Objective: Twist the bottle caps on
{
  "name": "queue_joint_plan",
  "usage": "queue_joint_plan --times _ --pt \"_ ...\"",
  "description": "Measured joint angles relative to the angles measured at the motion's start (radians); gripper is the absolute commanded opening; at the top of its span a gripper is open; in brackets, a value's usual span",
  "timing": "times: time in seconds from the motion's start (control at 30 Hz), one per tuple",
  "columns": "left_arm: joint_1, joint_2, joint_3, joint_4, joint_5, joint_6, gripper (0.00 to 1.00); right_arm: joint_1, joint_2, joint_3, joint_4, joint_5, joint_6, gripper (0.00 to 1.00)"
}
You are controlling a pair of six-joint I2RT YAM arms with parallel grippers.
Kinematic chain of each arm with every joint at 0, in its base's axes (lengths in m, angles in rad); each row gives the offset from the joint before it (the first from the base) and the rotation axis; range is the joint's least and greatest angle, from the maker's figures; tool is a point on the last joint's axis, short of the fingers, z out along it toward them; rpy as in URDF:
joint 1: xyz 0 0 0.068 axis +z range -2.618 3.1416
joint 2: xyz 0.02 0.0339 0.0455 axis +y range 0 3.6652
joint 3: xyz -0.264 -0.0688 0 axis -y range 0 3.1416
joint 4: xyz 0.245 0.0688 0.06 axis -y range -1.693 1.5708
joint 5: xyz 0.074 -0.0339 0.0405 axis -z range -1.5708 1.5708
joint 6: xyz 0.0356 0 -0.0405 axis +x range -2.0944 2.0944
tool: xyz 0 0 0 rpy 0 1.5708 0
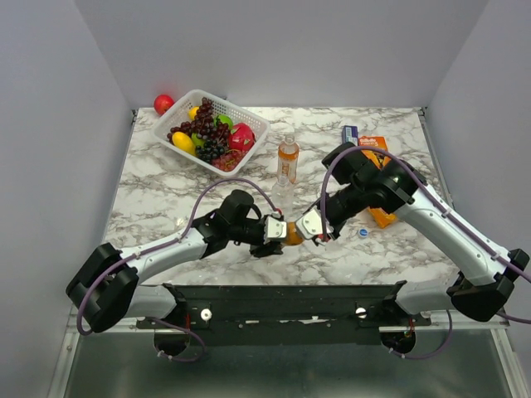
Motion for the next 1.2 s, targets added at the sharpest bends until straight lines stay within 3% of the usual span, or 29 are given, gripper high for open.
queue_joint_plan --times 0.17,0.3,0.37,0.53,0.73,0.97,1.03,1.07,1.1,1.2 --pt "0.005 -0.001 0.0 0.007 -0.013 -0.021 0.0 0.0 0.038 0.045 -0.006 0.001 0.076 0.15" --pt "0.005 -0.043 -0.033 0.067 -0.117 -0.112 0.0 -0.01 0.136 0.166 -0.022 0.013 0.295 0.05" --pt "0.003 -0.103 -0.073 0.097 -0.233 -0.17 0.0 -0.024 0.197 0.232 -0.02 0.01 0.423 0.01" --pt "-0.025 -0.218 -0.128 0.088 -0.532 -0.237 0.0 -0.071 0.303 0.312 0.02 -0.012 0.716 0.01" --pt "-0.077 -0.242 -0.131 0.064 -0.852 -0.225 0.0 -0.167 0.437 0.39 0.034 -0.114 1.044 0.0" --pt "-0.108 -0.24 -0.132 0.046 -1.041 -0.123 0.0 -0.229 0.497 0.356 0.033 -0.23 1.26 0.01" --pt "-0.114 -0.245 -0.133 0.054 -1.064 -0.08 0.0 -0.238 0.498 0.348 0.03 -0.262 1.287 0.08" --pt "-0.115 -0.249 -0.134 0.059 -1.07 -0.063 0.0 -0.242 0.5 0.349 0.027 -0.275 1.293 0.24" --pt "-0.114 -0.252 -0.134 0.063 -1.073 -0.051 0.0 -0.244 0.5 0.351 0.023 -0.284 1.295 0.33" --pt "-0.114 -0.267 -0.134 0.073 -1.065 -0.034 0.0 -0.241 0.517 0.421 -0.013 -0.283 1.269 0.45"
